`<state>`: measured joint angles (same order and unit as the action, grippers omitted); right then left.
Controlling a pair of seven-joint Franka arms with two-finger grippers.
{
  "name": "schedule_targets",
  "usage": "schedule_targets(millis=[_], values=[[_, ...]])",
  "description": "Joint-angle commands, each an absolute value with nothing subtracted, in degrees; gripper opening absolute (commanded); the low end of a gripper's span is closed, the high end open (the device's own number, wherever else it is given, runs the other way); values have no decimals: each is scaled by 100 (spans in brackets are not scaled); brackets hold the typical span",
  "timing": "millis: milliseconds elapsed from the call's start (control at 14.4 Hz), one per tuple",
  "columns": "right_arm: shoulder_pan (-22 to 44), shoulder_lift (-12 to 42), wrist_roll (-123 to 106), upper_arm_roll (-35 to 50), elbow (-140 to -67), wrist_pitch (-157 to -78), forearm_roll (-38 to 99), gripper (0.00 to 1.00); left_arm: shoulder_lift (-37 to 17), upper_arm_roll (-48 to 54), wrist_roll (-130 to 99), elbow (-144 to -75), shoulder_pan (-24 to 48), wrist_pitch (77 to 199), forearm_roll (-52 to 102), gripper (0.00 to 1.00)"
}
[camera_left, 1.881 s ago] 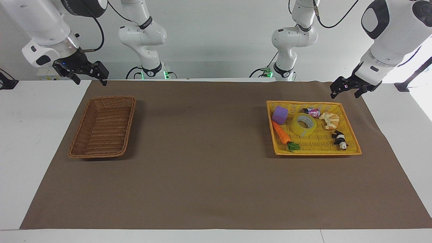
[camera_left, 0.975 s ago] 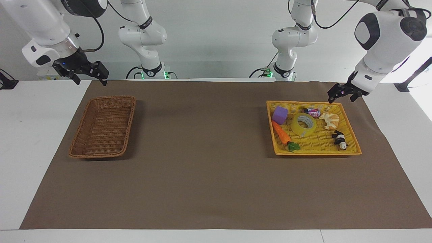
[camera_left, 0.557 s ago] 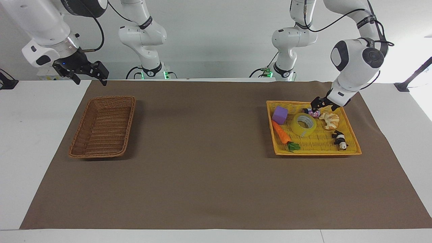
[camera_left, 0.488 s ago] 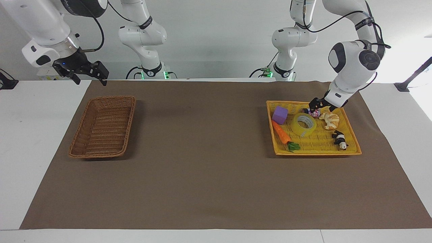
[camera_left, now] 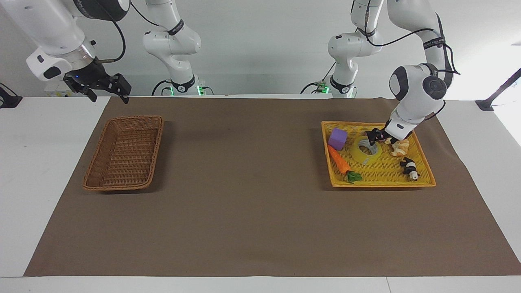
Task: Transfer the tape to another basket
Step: 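Reach the left gripper down to the yellow tape roll in the yellow basket, then close the left gripper on the rim of the yellow tape roll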
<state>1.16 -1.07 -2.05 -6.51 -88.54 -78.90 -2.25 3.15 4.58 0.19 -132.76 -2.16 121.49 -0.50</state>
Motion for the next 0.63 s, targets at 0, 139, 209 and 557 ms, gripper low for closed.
schedule_targets(millis=[0,139,209,557], values=[[97,-220,-299,-650,-8974,-7875,-211,100,387,422,79,-13613,-158,12488,-44,80],[97,-220,-299,-650,-8974,-7875,-211,100,396,422,79,-13763,-158,12612,-44,80],[97,-220,-299,-650,-8974,-7875,-211,100,369,422,70,-13781,-158,12699,-44,78],[97,-220,-299,-650,-8974,-7875,-211,100,281,422,53,-13895,-88,12806,-44,73]])
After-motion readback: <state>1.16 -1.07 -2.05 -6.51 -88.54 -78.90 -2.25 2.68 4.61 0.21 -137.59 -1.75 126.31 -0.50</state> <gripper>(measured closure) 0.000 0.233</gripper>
